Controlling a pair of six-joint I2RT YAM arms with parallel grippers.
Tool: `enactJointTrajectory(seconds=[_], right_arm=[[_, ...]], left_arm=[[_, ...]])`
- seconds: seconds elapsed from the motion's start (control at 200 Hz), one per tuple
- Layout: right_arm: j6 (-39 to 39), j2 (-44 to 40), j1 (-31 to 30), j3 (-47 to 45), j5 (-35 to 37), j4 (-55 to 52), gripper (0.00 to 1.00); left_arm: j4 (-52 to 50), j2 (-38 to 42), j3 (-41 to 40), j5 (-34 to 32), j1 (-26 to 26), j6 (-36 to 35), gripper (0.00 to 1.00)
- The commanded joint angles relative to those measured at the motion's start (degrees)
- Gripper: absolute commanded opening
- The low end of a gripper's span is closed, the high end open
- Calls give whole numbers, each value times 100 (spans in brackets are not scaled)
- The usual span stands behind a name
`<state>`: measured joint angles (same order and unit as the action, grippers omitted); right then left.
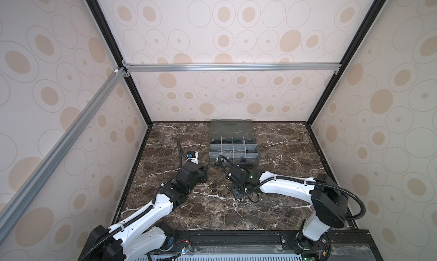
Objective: Sort the screws and nuts into containers
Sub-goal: Pick up the nut from the center of the table.
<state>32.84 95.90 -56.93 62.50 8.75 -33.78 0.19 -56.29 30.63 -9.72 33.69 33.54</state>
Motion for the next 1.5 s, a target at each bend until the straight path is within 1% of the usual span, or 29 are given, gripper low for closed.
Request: enactJointTrajectory(seconds=[0.0,0.17,0.31,0.42,0.53,0.695,0.995,1.345,1.495], right_arm=[[-32,158,-97,178,-75,31,54],[-17,387,-229,275,-33,70,55],[20,429,-239,228,-78,254,55],[-132,499,-238,423,-45,129,55],[-244,602,-247,667,-56,-99,54],[-202,589,-270,626,-111,40,55],[-243,933,-317,804,-329,90,53],[-348,1353,-378,1184,-565,115,51],[-391,1576,-384,1426,-592,72,50]], left_arm=[[-222,242,-67,-219,-60,155,47],[-425,420,-69,-284,-67,127,48],[-491,495,-115,-496,-78,41,49],[-537,497,-44,-618,-103,20,49],[-433,561,-73,-564,-103,47,49],[-465,595,-71,-520,-108,12,50],[-498,698,-232,-662,-144,12,51],[-316,670,-356,-610,-328,21,52],[-238,637,-415,-470,-456,27,53]])
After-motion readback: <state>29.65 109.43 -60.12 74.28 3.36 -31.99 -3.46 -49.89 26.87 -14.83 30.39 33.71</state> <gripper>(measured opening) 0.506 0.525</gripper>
